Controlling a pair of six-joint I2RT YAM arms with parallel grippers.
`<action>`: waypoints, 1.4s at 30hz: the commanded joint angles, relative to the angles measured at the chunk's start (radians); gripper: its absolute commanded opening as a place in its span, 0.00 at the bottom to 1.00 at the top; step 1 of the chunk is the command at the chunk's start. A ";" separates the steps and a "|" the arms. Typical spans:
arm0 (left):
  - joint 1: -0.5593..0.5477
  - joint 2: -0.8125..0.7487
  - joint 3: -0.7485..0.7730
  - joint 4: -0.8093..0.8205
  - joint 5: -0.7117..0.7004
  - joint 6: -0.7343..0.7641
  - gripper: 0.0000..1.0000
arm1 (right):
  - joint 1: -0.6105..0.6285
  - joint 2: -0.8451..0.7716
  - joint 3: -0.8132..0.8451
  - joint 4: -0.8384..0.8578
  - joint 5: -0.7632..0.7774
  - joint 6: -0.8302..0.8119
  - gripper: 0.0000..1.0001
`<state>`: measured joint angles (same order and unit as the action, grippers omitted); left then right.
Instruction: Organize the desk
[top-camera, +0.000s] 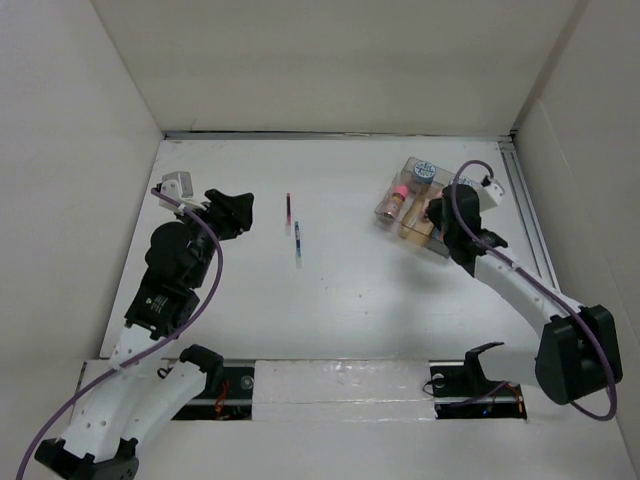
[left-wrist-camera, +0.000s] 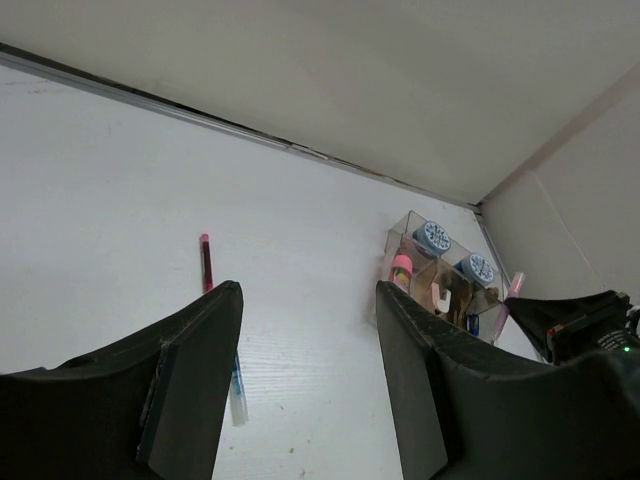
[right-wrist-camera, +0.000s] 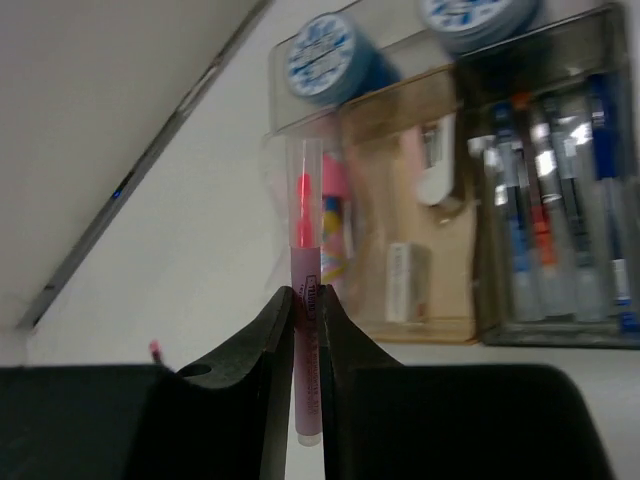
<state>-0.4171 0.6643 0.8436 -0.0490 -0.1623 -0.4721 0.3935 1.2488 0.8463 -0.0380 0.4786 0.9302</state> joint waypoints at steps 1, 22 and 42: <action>0.005 -0.012 -0.005 0.043 0.017 0.010 0.52 | -0.134 0.020 -0.076 0.061 -0.073 0.050 0.00; 0.005 0.000 -0.003 0.043 0.004 0.010 0.52 | -0.393 0.155 0.011 -0.010 -0.291 -0.031 0.35; 0.005 -0.002 -0.001 0.043 0.001 0.015 0.22 | 0.468 0.611 0.465 -0.080 -0.140 -0.160 0.44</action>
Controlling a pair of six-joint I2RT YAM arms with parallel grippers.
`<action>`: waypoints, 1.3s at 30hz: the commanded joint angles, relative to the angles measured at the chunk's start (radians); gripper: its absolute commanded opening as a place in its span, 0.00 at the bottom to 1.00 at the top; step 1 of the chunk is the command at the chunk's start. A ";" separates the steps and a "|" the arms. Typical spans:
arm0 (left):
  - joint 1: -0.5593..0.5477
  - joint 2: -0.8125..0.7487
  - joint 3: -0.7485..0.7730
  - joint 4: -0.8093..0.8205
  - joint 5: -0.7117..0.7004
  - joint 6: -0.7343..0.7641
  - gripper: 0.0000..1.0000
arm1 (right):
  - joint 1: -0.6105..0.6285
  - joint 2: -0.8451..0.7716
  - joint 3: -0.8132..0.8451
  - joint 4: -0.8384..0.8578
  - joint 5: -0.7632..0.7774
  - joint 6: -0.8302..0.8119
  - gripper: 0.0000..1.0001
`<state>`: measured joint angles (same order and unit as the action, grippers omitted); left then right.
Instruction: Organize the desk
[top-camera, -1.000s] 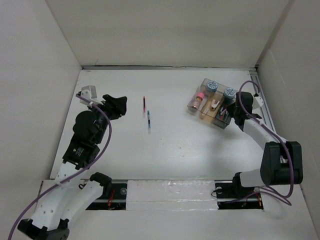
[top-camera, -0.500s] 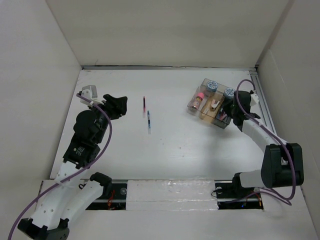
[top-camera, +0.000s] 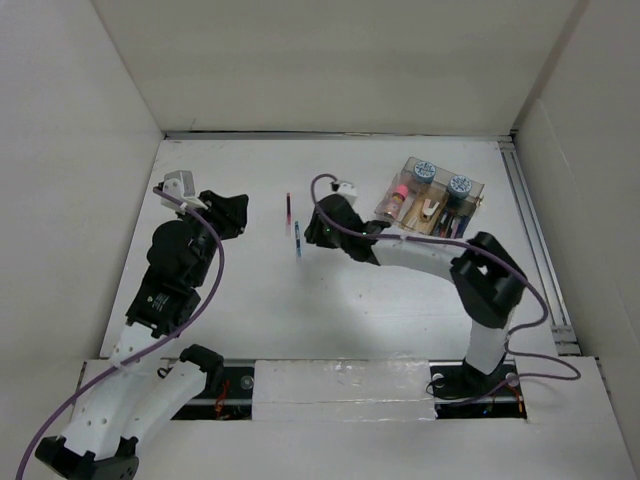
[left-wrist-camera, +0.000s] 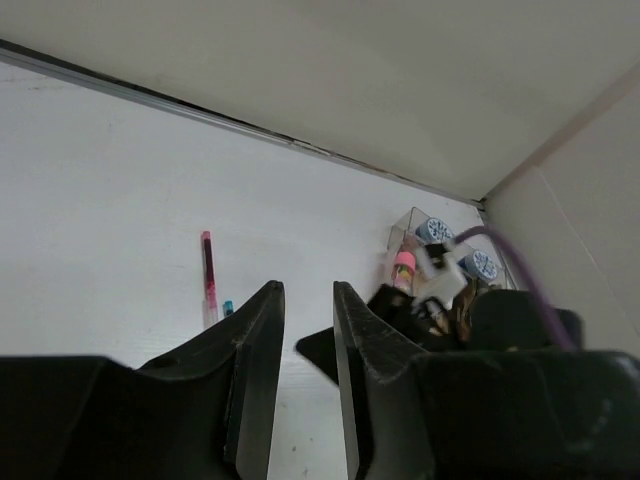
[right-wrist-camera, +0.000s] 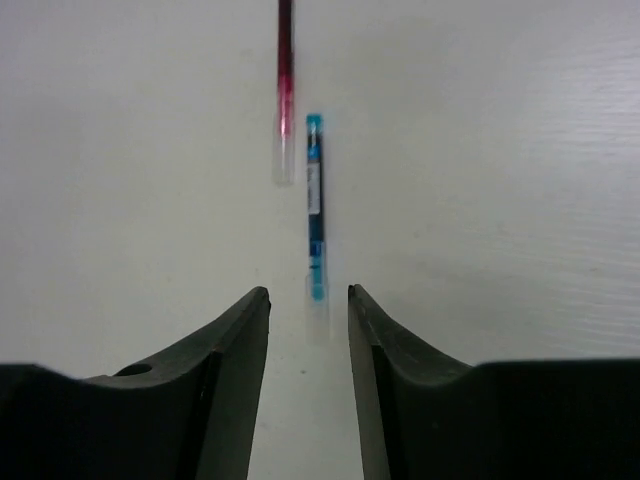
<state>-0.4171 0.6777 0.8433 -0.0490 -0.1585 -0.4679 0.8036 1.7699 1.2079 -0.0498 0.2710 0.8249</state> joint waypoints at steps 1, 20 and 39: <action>0.005 -0.004 0.003 0.038 -0.003 0.011 0.23 | 0.075 0.120 0.137 -0.094 0.092 -0.072 0.44; 0.005 -0.026 0.003 0.035 -0.029 0.005 0.61 | 0.160 0.415 0.332 -0.262 0.270 -0.095 0.25; 0.005 -0.043 -0.006 0.041 -0.007 0.002 0.61 | -0.095 -0.255 -0.180 -0.051 0.273 0.080 0.00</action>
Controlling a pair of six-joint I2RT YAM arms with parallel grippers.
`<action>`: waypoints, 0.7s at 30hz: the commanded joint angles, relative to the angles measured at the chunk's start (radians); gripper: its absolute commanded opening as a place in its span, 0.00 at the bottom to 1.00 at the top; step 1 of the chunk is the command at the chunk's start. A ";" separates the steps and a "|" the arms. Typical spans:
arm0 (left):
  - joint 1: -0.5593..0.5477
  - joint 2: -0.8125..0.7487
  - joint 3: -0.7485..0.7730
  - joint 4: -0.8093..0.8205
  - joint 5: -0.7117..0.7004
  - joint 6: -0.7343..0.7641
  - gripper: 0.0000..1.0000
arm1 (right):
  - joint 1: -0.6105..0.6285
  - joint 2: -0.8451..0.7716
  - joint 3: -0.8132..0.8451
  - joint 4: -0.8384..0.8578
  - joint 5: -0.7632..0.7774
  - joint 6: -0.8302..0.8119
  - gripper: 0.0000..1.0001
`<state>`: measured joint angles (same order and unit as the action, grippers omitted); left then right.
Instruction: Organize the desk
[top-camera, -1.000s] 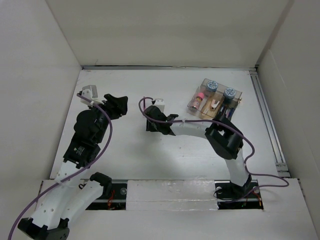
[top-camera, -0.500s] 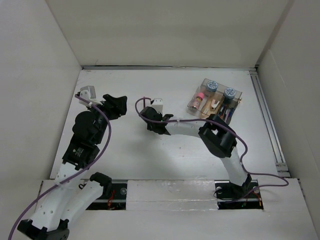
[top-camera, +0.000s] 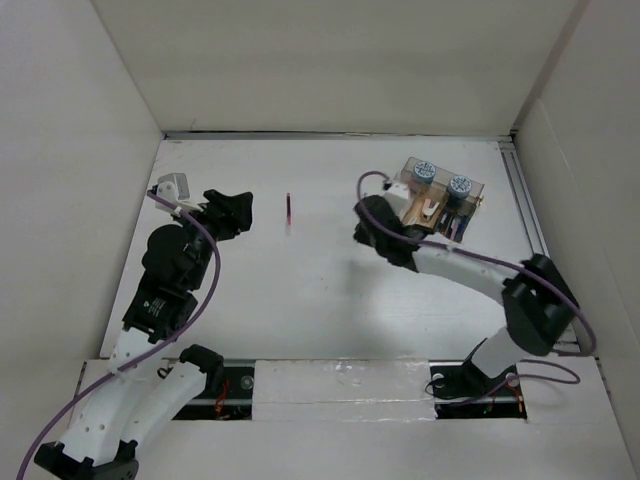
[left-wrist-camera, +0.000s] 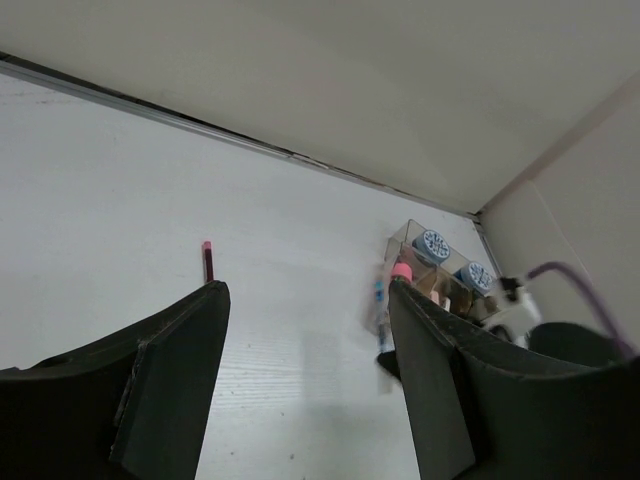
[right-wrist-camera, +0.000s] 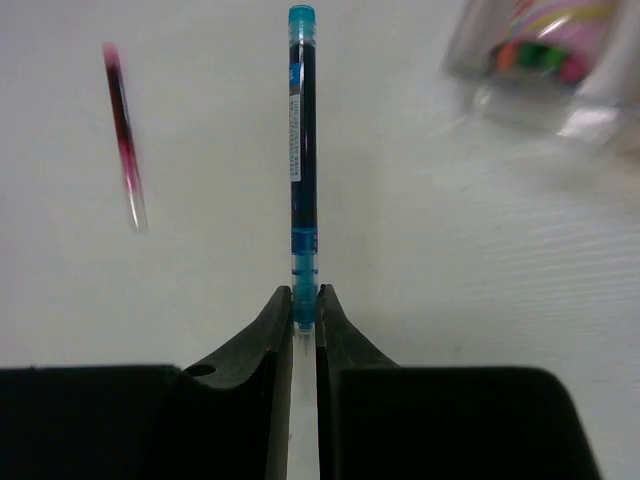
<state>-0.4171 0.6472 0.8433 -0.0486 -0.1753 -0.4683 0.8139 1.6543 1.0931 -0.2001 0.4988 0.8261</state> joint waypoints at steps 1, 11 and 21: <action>0.005 -0.008 -0.004 0.038 0.011 0.003 0.61 | -0.145 -0.178 -0.100 0.105 0.049 0.093 0.00; 0.005 -0.003 -0.003 0.038 0.037 0.003 0.61 | -0.652 -0.418 -0.397 0.255 -0.198 0.171 0.00; 0.005 0.000 -0.006 0.041 0.017 0.007 0.61 | -0.855 -0.309 -0.375 0.295 -0.459 0.150 0.17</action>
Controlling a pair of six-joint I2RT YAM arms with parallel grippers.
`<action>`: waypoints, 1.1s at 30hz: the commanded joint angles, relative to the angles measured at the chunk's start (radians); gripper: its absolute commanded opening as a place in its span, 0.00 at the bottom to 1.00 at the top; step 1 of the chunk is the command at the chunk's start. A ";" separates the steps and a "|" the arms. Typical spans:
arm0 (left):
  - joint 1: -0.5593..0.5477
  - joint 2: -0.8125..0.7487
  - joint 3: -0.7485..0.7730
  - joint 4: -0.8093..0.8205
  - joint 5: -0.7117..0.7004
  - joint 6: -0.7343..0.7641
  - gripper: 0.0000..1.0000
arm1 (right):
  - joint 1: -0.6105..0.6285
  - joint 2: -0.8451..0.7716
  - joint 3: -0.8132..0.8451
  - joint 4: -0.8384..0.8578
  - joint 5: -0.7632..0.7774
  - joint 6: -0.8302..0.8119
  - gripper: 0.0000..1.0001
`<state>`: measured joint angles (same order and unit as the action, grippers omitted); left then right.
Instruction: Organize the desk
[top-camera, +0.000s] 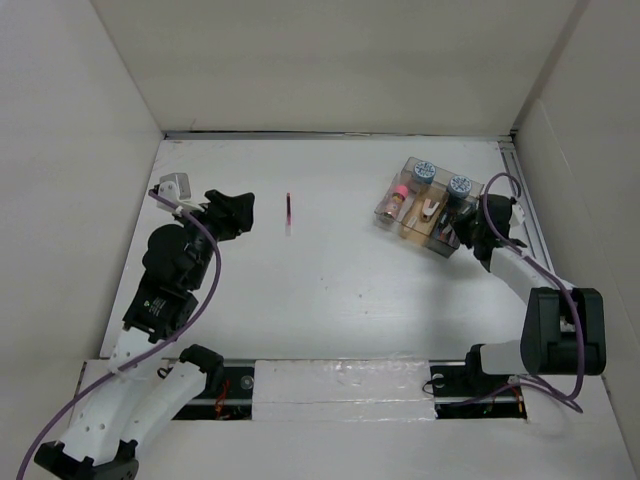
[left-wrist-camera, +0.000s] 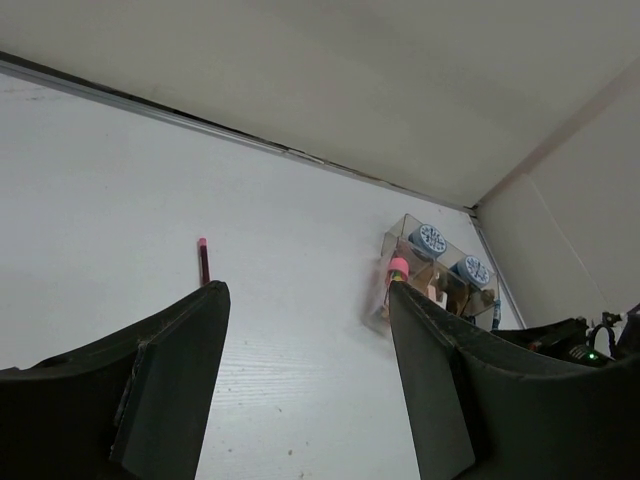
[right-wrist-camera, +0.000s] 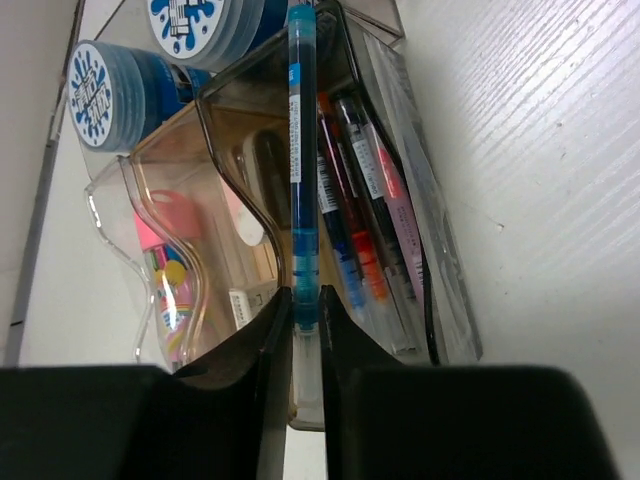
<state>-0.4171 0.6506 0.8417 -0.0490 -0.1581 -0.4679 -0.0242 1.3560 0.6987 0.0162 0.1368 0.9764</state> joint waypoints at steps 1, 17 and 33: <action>0.005 0.004 0.005 0.037 0.006 0.006 0.61 | -0.017 -0.015 0.007 0.093 -0.095 -0.001 0.22; 0.005 -0.002 0.004 0.040 -0.008 0.008 0.61 | 0.473 0.102 0.197 0.104 -0.030 -0.073 0.00; 0.005 -0.042 -0.001 0.034 -0.049 0.006 0.60 | 0.831 0.894 1.080 -0.338 0.178 -0.265 0.44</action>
<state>-0.4171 0.6079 0.8417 -0.0494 -0.2024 -0.4679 0.8070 2.2303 1.6962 -0.2443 0.2672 0.7544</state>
